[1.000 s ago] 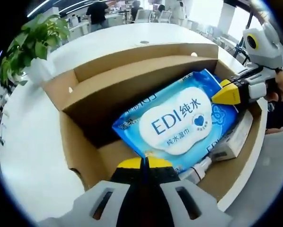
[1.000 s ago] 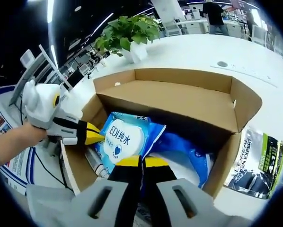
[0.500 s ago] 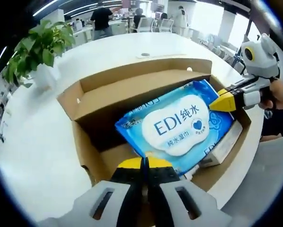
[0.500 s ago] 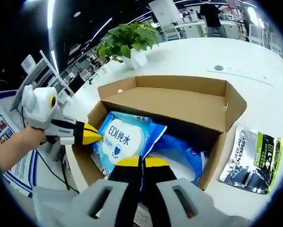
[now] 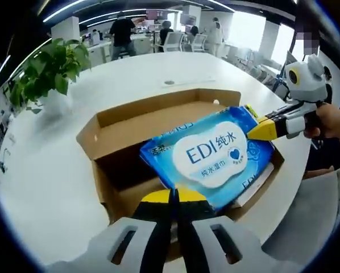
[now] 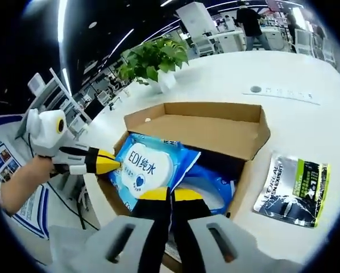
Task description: Operate the shoe box by opening the lid, removing the specified soft item, and placing it in the target area until the item is outside and the box remains undamaged.
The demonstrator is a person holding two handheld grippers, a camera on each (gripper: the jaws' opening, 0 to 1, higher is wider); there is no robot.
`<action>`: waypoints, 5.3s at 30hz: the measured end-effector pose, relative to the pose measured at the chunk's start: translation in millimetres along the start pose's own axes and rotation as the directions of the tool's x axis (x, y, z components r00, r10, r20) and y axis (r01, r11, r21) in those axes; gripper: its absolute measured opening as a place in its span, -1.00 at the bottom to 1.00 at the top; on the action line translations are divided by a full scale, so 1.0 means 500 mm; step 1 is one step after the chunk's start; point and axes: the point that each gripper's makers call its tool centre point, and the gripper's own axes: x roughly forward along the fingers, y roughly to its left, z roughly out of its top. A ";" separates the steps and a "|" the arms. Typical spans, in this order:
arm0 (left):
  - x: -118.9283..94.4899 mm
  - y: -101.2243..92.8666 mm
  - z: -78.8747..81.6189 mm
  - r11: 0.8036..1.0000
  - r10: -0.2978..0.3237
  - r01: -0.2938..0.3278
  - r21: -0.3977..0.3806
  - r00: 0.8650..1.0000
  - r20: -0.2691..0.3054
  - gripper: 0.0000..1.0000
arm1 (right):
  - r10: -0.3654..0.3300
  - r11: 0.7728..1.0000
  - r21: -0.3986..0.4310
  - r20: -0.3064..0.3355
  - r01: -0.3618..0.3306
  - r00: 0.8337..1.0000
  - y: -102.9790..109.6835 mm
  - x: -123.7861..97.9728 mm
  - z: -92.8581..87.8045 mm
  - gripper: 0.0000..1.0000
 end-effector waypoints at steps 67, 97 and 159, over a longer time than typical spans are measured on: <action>0.121 -0.336 0.169 0.976 -0.216 0.215 0.027 0.972 0.089 -1.00 | -0.185 0.974 0.137 0.020 0.180 0.983 -0.280 -0.287 -0.014 -1.00; 0.228 -0.383 0.219 0.962 -0.256 0.253 0.105 0.967 0.016 -1.00 | -0.239 0.959 0.156 -0.007 0.237 0.971 -0.401 -0.295 -0.005 -1.00; 0.361 -0.362 0.166 0.762 -0.025 0.135 0.633 0.983 -0.180 -0.99 | -0.314 0.939 0.137 -0.043 0.317 0.948 -0.509 -0.183 -0.073 -1.00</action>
